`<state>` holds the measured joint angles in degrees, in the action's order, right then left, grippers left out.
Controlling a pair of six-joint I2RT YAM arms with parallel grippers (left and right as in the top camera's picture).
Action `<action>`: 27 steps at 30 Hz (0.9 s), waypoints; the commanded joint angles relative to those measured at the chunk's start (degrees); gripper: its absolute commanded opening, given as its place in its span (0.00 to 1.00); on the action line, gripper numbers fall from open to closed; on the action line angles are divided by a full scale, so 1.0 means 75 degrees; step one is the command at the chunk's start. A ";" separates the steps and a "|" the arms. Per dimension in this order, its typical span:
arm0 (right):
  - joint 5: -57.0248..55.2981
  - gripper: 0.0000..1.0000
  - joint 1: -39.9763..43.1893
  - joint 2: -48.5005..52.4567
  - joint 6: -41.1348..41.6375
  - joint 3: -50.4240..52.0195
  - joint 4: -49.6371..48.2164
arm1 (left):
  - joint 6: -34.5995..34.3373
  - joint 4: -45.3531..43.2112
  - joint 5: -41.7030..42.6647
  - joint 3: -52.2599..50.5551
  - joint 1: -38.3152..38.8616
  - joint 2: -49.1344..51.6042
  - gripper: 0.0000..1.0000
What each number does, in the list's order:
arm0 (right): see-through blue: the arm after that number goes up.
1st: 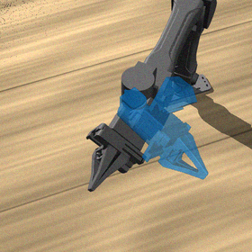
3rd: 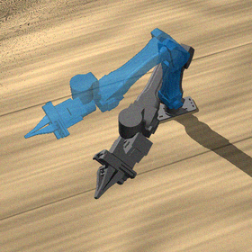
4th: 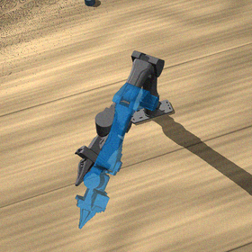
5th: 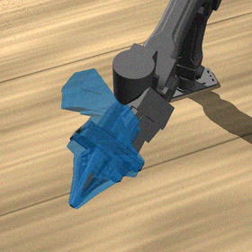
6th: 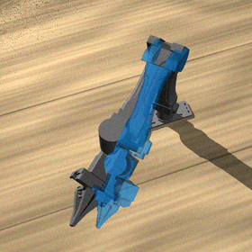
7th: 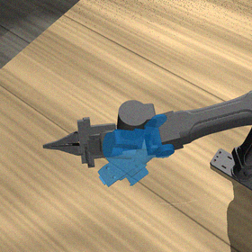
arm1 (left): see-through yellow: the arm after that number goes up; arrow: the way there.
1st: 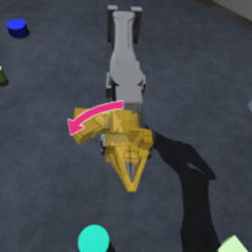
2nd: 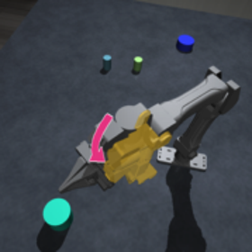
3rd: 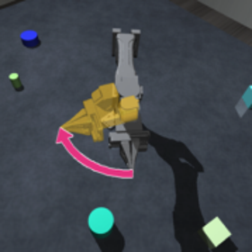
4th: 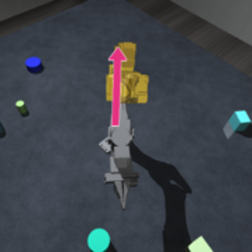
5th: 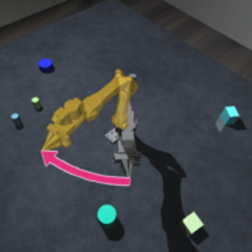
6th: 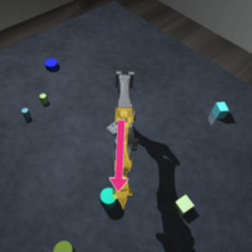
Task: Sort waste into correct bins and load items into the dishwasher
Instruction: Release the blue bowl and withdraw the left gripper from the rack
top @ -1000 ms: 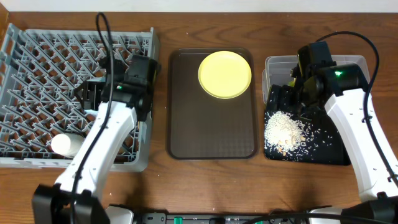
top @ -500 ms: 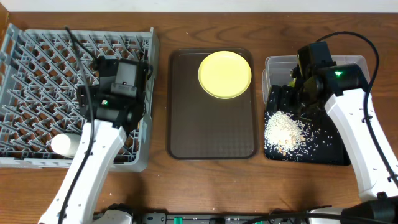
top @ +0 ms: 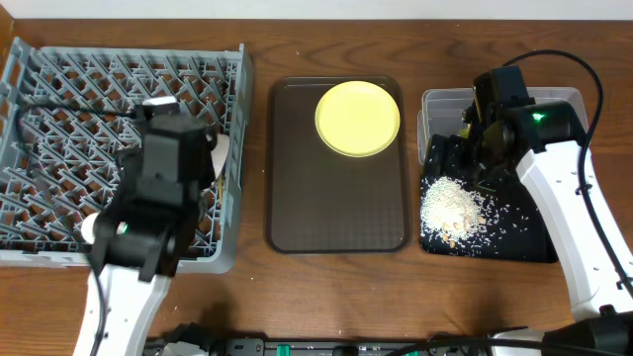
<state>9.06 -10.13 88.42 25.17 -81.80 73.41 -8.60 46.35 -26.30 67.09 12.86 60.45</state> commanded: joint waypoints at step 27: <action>0.0487 0.99 0.0038 -0.0131 -0.0726 -0.0128 -0.0245 | -0.0044 0.0597 0.3159 0.0000 0.0009 -0.0058 0.92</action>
<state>9.76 -10.13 88.42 23.79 -81.80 71.70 -8.82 50.02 -1.67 67.09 12.86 58.41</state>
